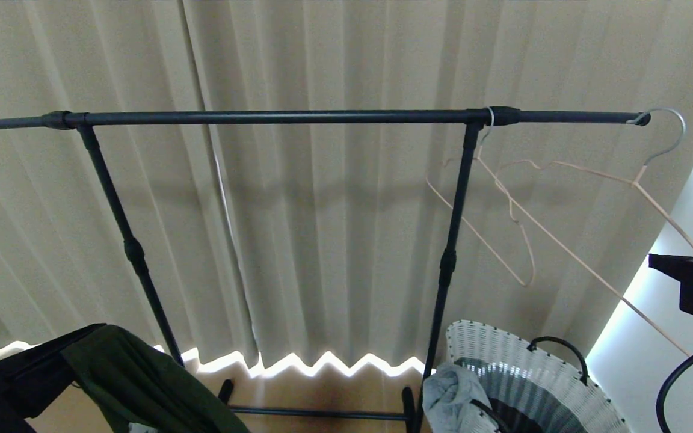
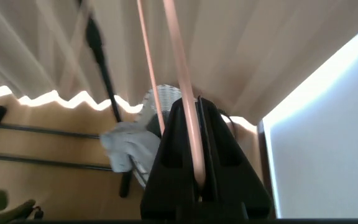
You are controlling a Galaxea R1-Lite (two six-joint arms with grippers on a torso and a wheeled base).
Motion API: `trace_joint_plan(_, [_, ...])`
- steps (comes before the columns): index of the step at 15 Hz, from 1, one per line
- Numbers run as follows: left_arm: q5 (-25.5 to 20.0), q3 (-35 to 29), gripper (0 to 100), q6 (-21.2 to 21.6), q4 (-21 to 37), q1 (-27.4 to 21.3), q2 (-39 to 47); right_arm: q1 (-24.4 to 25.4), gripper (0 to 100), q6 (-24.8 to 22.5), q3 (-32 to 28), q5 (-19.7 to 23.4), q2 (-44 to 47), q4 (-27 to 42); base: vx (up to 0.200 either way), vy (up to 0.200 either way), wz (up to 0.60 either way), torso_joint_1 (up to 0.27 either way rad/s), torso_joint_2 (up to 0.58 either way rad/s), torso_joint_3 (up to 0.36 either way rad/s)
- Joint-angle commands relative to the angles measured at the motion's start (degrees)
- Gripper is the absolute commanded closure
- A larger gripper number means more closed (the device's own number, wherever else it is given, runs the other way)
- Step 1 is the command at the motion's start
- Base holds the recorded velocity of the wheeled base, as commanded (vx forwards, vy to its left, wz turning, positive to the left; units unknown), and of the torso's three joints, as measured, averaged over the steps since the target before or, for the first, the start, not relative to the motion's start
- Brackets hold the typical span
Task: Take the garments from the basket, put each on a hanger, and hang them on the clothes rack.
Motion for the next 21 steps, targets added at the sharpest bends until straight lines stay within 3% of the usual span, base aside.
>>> trace_joint_plan(1, [0.03,0.08,100,0.05,-0.03,0.0,0.09,-0.01,100,-0.04,-0.09,0.01,0.07,-0.04,0.0,0.0,0.0,0.0,0.0,0.0])
trace_joint_plan(15, [0.12,0.34,100,0.05,-0.12,0.08,0.09,-2.12,100,-0.12,-0.01,-0.43,-0.1,-0.83,0.0,0.0,0.0,0.0,0.0,0.0])
trace_joint_plan(21, [0.12,0.25,100,0.05,-0.03,0.17,0.27,-3.35,100,-0.21,-0.18,0.01,-5.55,-2.67,0.0,0.0,0.0,0.0,0.0,0.0])
